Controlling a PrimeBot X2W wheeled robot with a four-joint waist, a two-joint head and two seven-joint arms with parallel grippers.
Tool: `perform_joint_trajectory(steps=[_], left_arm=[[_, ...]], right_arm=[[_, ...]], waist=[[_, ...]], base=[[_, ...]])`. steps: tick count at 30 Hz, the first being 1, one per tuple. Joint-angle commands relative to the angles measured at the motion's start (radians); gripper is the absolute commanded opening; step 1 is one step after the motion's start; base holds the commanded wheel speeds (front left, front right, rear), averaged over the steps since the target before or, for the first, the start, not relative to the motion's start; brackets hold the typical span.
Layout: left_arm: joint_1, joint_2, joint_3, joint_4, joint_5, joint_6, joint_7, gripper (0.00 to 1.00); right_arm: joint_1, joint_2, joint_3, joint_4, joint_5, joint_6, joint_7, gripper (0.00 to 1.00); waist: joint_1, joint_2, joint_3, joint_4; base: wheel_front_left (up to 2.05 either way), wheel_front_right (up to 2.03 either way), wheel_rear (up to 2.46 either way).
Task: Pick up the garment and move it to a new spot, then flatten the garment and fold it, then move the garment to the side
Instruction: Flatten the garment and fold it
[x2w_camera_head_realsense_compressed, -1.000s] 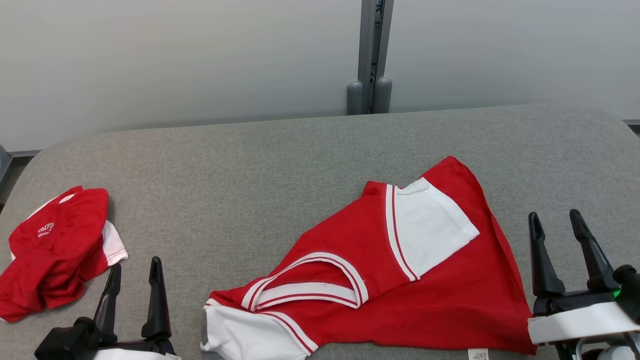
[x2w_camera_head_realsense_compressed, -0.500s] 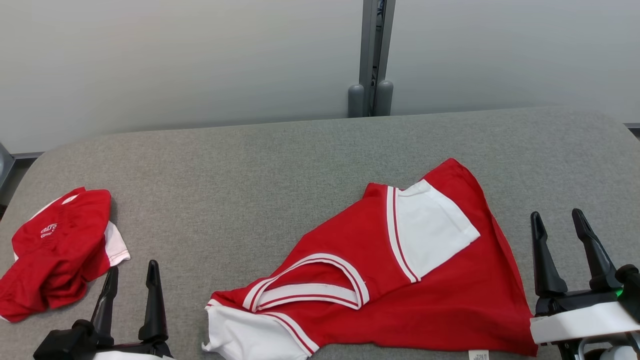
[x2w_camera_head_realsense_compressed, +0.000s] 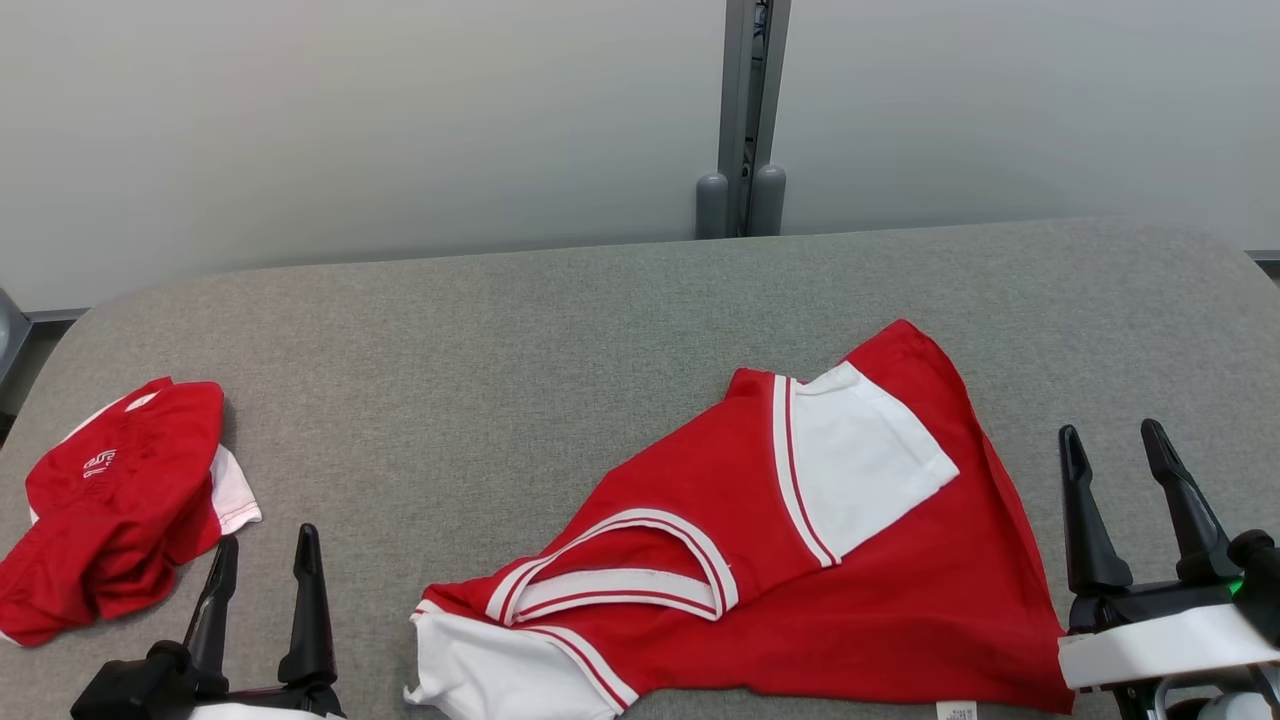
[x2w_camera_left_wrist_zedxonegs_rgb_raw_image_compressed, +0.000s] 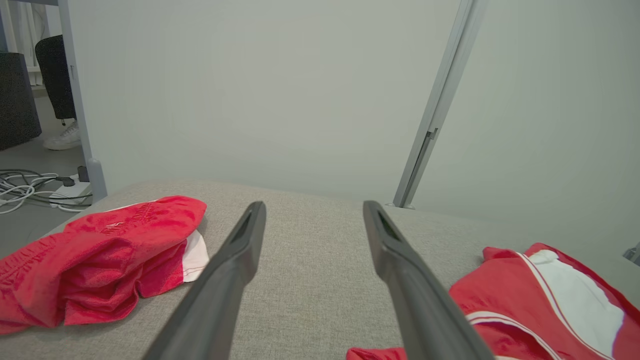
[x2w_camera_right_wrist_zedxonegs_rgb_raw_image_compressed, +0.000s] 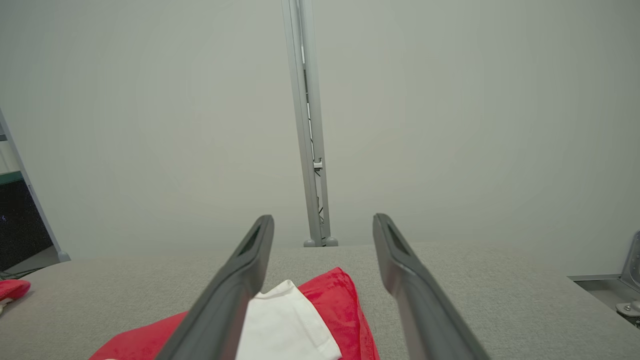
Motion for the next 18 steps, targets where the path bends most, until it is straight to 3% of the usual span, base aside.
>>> perform_joint_trajectory(steps=[1,12,18], left_arm=[[-0.017,0.003,0.006,0.002,0.006,-0.005,-0.005,1.00],[0.004,0.020,0.000,0.015,0.006,-0.026,0.025,1.00],[0.044,0.056,-0.012,0.015,-0.008,-0.036,0.141,1.00]], right_arm=[[0.004,-0.007,-0.001,0.004,0.004,0.000,0.000,1.00],[0.016,-0.034,-0.012,0.015,0.020,0.000,0.000,1.00],[0.042,-0.114,0.040,0.086,0.102,0.000,0.044,1.00]], waist=[[0.0000,0.0000,0.000,-0.001],[0.0000,0.0000,-0.001,-0.006],[0.0000,0.0000,-0.001,-0.005]], base=[[0.00,0.00,0.00],[0.00,0.00,0.00],[0.00,0.00,0.00]])
